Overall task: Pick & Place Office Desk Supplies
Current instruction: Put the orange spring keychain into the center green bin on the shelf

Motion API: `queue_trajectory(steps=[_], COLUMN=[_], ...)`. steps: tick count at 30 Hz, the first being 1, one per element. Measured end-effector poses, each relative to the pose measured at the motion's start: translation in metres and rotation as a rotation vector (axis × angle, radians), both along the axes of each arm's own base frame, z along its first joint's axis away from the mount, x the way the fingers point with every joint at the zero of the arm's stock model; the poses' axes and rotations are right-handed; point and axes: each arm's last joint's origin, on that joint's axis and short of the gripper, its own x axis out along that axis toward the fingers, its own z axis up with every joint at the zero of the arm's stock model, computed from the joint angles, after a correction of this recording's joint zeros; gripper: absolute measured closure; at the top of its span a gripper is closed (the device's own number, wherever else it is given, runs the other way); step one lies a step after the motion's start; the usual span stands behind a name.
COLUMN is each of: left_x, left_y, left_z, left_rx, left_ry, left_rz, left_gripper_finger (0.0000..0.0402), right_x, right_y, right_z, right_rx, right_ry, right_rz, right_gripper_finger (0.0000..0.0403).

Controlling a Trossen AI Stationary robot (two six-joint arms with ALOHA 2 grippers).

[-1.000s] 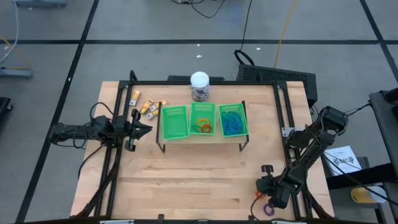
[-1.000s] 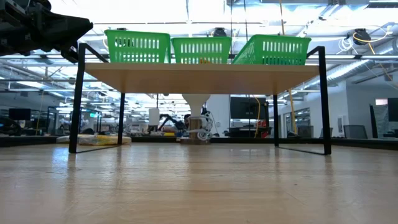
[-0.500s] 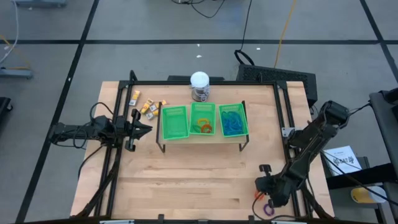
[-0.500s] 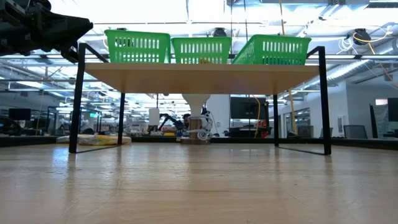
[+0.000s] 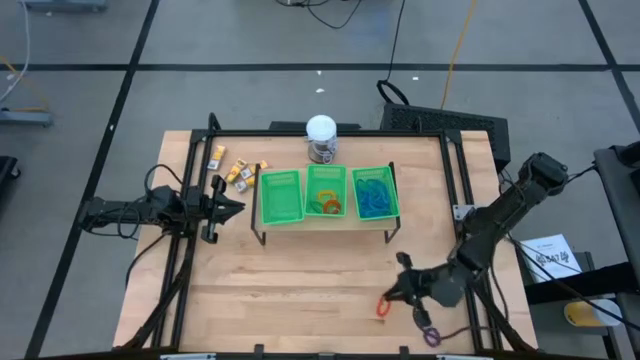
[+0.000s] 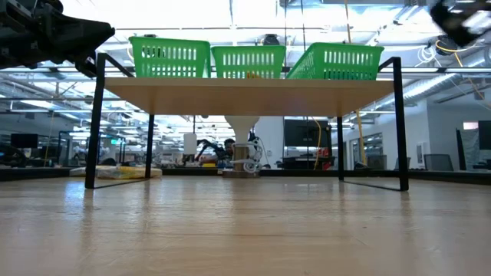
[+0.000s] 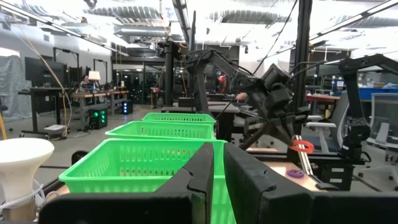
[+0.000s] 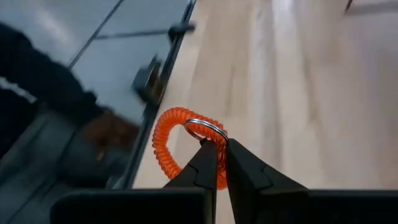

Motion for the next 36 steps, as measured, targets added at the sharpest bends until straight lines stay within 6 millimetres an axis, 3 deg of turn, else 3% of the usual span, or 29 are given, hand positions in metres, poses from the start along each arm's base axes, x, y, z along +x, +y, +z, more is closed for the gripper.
queue_trajectory(steps=[11, 19, 28, 36], left_x=[0.000, 0.000, 0.000, 0.000], left_y=[0.000, 0.000, 0.000, 0.000], left_z=[0.000, 0.000, 0.000, 0.000], left_rx=[0.000, 0.000, 0.000, 0.000], left_ry=[0.000, 0.000, 0.000, 0.000], left_rz=[0.000, 0.000, 0.000, 0.000], left_gripper_finger=[0.0357, 0.0357, 0.0357, 0.0357], right_x=[0.050, 0.076, 0.091, 0.107], right_y=[-0.043, -0.084, -0.141, -0.178], right_z=[0.026, 0.050, 0.058, 0.039], right_rx=[-0.191, -0.324, -0.392, -0.462], right_ry=[-0.345, -0.585, -0.625, -0.530], right_rz=[-0.062, -0.202, -0.415, -0.520], right_gripper_finger=[0.0393, 0.0393, 0.0393, 0.0375])
